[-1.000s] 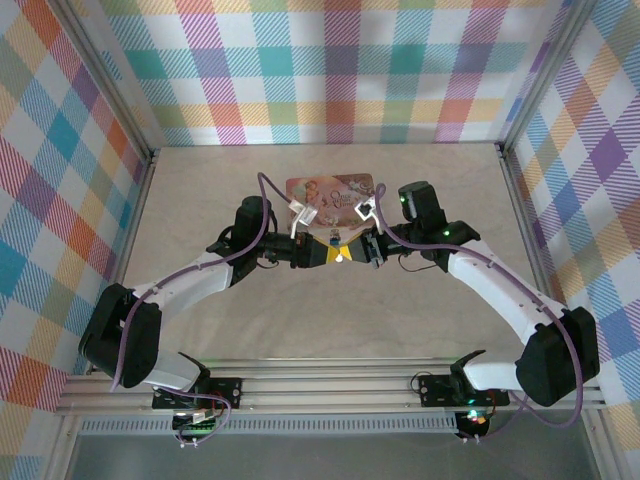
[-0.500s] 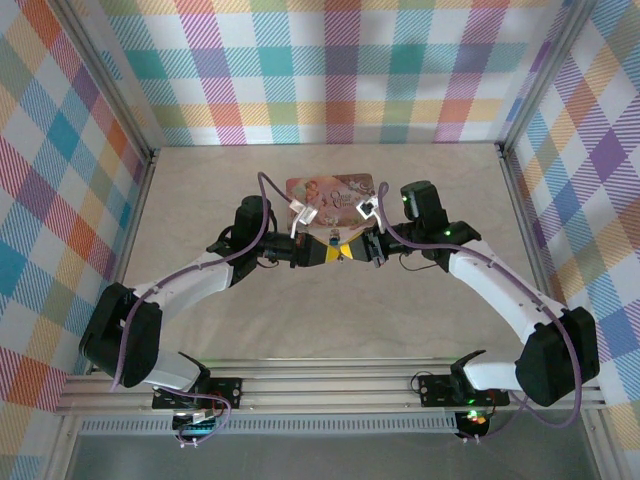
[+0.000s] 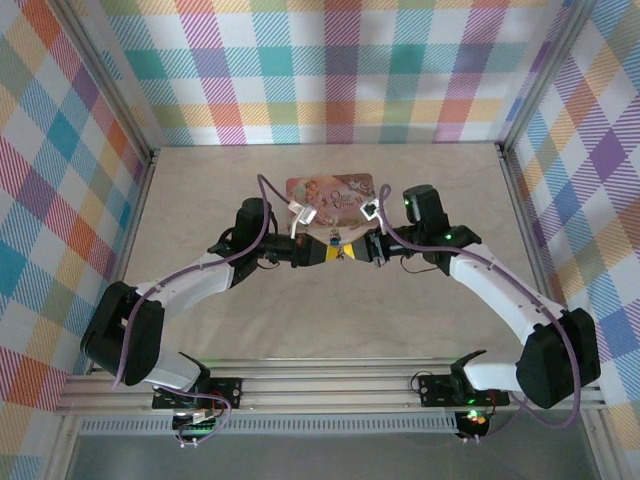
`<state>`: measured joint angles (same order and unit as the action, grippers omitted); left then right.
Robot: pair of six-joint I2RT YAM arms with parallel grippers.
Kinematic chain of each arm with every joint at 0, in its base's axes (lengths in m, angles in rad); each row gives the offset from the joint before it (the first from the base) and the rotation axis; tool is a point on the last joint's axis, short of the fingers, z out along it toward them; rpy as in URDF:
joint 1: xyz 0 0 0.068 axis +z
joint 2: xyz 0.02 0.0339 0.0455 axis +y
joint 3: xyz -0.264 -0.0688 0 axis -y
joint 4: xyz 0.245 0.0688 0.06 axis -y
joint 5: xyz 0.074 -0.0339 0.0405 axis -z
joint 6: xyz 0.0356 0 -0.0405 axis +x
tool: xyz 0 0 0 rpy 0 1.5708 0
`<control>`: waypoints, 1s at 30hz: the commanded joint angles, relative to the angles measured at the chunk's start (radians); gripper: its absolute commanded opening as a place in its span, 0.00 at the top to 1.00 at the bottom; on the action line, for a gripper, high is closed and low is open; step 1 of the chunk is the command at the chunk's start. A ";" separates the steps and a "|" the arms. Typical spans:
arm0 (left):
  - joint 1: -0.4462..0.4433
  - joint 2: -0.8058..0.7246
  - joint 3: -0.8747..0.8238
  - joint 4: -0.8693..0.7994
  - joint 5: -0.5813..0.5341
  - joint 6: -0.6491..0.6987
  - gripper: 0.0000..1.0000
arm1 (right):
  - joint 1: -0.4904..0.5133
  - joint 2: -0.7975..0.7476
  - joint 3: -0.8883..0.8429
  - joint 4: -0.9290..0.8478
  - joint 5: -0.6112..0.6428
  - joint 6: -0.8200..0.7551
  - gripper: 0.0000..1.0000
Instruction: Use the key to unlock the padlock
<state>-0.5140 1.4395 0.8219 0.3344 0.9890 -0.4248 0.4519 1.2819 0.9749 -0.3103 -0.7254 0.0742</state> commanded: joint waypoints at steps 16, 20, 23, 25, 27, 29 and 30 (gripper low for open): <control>0.025 -0.093 -0.025 -0.012 -0.091 0.043 0.59 | -0.029 -0.003 0.014 -0.011 -0.040 0.011 1.00; -0.002 -0.088 -0.011 0.019 -0.082 0.026 0.59 | -0.030 0.003 0.020 0.019 -0.081 0.052 1.00; -0.022 -0.060 -0.010 0.094 -0.072 -0.029 0.60 | -0.030 0.010 0.016 0.062 -0.109 0.084 1.00; -0.026 -0.041 -0.015 0.150 -0.066 -0.070 0.62 | -0.030 0.014 0.016 0.076 -0.114 0.098 1.00; -0.027 -0.024 -0.024 0.215 -0.061 -0.112 0.63 | -0.030 0.014 0.016 0.086 -0.120 0.109 1.00; -0.032 -0.010 -0.029 0.243 -0.056 -0.133 0.63 | -0.030 0.015 0.016 0.096 -0.127 0.120 1.00; -0.035 -0.006 -0.029 0.245 -0.053 -0.135 0.63 | -0.030 0.015 0.016 0.100 -0.131 0.125 1.00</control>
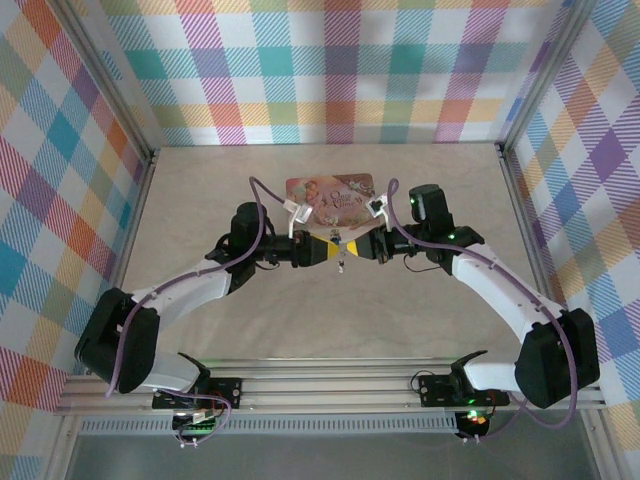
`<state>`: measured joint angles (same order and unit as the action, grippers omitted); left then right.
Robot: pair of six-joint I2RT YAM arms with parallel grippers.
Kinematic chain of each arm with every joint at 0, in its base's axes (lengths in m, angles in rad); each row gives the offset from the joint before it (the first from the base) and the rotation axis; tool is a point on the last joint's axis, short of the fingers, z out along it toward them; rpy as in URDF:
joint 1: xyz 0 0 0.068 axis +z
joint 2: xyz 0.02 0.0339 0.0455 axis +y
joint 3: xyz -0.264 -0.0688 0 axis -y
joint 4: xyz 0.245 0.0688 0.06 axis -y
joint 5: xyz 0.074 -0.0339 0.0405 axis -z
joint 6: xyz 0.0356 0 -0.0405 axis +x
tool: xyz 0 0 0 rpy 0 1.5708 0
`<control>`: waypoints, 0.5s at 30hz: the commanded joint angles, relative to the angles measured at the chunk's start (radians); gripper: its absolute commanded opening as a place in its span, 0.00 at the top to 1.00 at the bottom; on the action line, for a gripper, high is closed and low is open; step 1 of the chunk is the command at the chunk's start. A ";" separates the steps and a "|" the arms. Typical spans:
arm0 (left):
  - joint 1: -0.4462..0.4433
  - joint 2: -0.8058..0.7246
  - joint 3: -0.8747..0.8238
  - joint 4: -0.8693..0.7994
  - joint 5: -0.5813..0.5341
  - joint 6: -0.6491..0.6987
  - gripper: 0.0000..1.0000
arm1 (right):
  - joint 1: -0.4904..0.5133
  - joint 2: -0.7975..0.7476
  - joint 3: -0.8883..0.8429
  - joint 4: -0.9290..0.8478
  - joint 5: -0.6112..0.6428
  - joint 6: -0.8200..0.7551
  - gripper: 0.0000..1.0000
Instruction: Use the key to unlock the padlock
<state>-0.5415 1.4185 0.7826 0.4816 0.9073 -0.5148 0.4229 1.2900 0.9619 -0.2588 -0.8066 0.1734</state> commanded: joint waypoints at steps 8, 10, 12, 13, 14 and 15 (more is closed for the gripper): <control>-0.029 0.041 0.003 0.116 0.039 -0.056 0.64 | -0.001 0.003 0.023 0.074 -0.059 0.049 1.00; -0.029 0.044 -0.002 0.116 0.038 -0.056 0.65 | -0.001 0.001 0.023 0.073 -0.058 0.052 1.00; -0.029 0.044 -0.006 0.116 0.041 -0.056 0.66 | 0.000 -0.002 0.023 0.073 -0.054 0.052 1.00; -0.030 0.043 -0.007 0.117 0.042 -0.056 0.67 | 0.000 -0.006 0.022 0.072 -0.053 0.051 1.00; -0.029 0.044 -0.008 0.114 0.043 -0.056 0.68 | -0.001 -0.007 0.022 0.070 -0.051 0.049 1.00; -0.029 0.044 -0.009 0.115 0.045 -0.055 0.69 | -0.001 -0.009 0.022 0.069 -0.047 0.049 1.00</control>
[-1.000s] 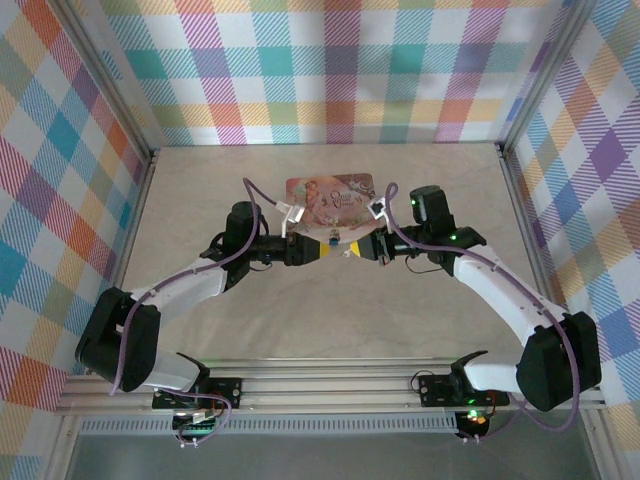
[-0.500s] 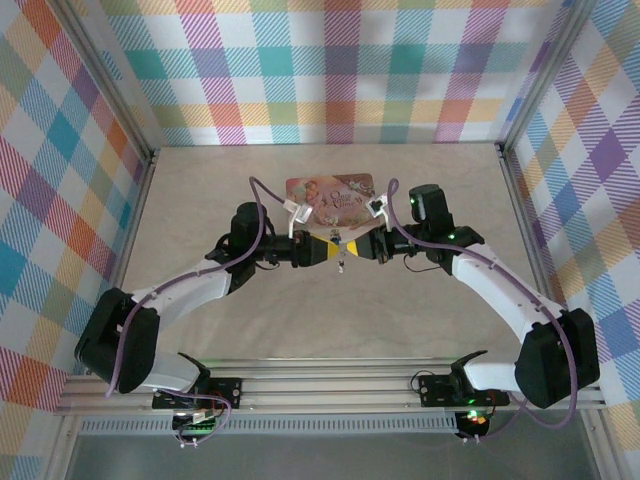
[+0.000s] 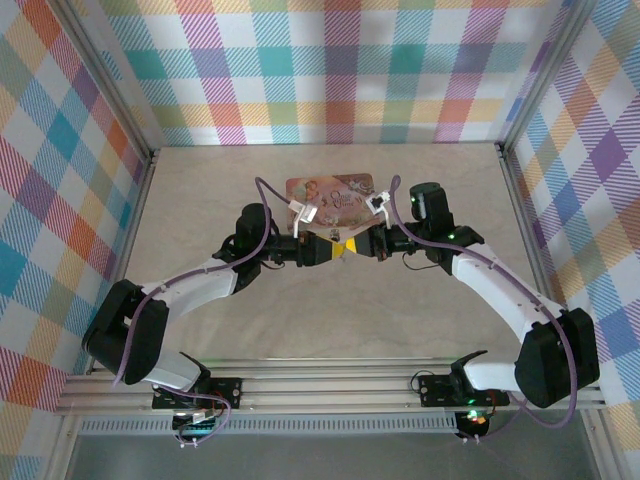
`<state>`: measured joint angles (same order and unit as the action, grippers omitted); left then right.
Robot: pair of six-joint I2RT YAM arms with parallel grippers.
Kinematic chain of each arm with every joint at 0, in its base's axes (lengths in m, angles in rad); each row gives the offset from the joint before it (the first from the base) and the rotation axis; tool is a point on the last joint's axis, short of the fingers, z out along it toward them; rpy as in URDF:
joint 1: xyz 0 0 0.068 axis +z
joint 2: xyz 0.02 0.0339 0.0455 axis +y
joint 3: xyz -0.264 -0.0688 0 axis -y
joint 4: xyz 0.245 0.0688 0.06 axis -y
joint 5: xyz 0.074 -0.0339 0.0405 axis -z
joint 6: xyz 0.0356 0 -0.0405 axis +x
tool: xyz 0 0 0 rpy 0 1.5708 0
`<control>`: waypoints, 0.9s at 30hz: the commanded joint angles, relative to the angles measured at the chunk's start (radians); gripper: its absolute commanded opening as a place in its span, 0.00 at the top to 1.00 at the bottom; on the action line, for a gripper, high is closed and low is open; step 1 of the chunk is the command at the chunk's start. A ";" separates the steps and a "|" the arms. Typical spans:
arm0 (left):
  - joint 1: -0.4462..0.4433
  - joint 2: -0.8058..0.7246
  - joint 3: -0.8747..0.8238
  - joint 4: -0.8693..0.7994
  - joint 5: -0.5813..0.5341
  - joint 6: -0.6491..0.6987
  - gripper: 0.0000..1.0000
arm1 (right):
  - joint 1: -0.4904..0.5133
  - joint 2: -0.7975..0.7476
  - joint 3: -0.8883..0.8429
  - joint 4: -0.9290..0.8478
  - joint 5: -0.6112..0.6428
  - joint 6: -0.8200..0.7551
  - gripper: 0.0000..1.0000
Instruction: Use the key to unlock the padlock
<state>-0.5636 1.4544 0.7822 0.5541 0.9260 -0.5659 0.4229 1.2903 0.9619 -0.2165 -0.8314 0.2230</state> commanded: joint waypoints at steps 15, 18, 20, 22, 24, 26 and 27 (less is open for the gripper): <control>-0.008 0.025 0.006 0.012 0.045 0.003 0.72 | -0.002 -0.001 0.015 0.062 -0.009 0.027 1.00; -0.008 0.025 0.012 -0.003 0.049 0.011 0.84 | -0.001 0.005 0.015 0.069 -0.011 0.031 1.00; -0.009 0.023 0.023 -0.023 0.048 0.022 0.99 | -0.001 0.007 0.015 0.072 -0.011 0.033 1.00; -0.008 0.017 0.029 -0.044 0.043 0.035 1.00 | -0.001 0.009 0.015 0.073 -0.004 0.039 1.00; -0.007 0.002 0.034 -0.078 0.029 0.054 1.00 | -0.001 0.011 0.015 0.082 0.012 0.053 1.00; -0.007 -0.020 0.036 -0.135 0.001 0.087 1.00 | -0.001 0.006 0.007 0.104 0.048 0.092 0.95; -0.004 -0.033 0.038 -0.162 -0.014 0.104 1.00 | -0.001 0.004 -0.001 0.118 0.067 0.114 0.89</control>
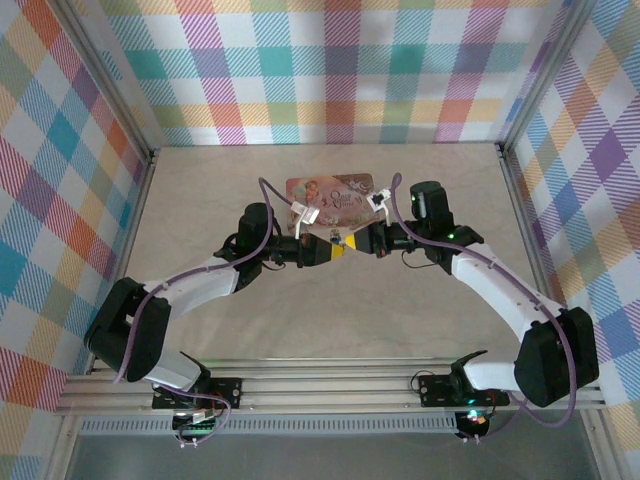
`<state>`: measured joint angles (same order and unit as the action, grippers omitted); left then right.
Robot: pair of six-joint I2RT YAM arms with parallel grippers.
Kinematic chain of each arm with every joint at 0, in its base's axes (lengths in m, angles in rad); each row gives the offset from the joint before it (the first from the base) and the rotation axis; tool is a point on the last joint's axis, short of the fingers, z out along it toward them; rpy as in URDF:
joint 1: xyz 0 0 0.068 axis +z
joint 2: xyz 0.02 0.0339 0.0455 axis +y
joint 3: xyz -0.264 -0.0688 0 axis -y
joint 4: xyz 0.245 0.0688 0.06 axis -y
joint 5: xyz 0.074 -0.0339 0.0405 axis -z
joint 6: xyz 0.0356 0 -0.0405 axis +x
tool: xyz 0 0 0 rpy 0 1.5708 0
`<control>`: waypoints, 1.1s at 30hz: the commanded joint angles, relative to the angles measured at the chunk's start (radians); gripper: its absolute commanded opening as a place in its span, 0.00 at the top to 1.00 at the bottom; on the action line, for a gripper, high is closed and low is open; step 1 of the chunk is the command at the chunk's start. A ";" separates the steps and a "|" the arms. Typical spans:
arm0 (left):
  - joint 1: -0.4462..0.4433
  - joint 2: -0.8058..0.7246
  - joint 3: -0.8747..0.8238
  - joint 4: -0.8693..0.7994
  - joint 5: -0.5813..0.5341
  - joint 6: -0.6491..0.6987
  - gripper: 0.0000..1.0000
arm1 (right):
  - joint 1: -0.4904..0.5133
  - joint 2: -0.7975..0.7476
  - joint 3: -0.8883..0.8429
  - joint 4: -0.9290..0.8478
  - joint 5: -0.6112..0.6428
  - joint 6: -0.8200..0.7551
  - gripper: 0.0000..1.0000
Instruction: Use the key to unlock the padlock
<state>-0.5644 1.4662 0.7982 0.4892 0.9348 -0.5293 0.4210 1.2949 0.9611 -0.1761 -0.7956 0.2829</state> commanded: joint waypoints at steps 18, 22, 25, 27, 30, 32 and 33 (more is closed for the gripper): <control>0.063 -0.183 -0.005 -0.590 -0.468 0.248 1.00 | 0.293 0.185 0.021 -0.004 0.882 0.292 0.49; 0.063 -0.221 -0.032 -0.615 -0.504 0.265 1.00 | 0.342 0.348 0.143 -0.116 0.975 0.301 0.47; 0.064 -0.244 -0.069 -0.619 -0.527 0.277 1.00 | 0.351 0.416 0.186 -0.119 1.026 0.345 0.47; 0.064 -0.249 -0.081 -0.620 -0.534 0.278 1.00 | 0.351 0.444 0.208 -0.116 1.063 0.357 0.47; 0.064 -0.246 -0.099 -0.601 -0.535 0.267 1.00 | 0.352 0.486 0.234 -0.112 1.124 0.355 0.47; 0.064 -0.239 -0.108 -0.588 -0.537 0.259 1.00 | 0.351 0.507 0.234 -0.073 1.139 0.337 0.48; 0.064 -0.238 -0.111 -0.583 -0.539 0.258 1.00 | 0.351 0.517 0.235 -0.055 1.139 0.324 0.48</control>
<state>-0.5079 1.2346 0.7033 -0.1055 0.4126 -0.2749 0.7681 1.7821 1.1728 -0.2623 0.2764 0.6136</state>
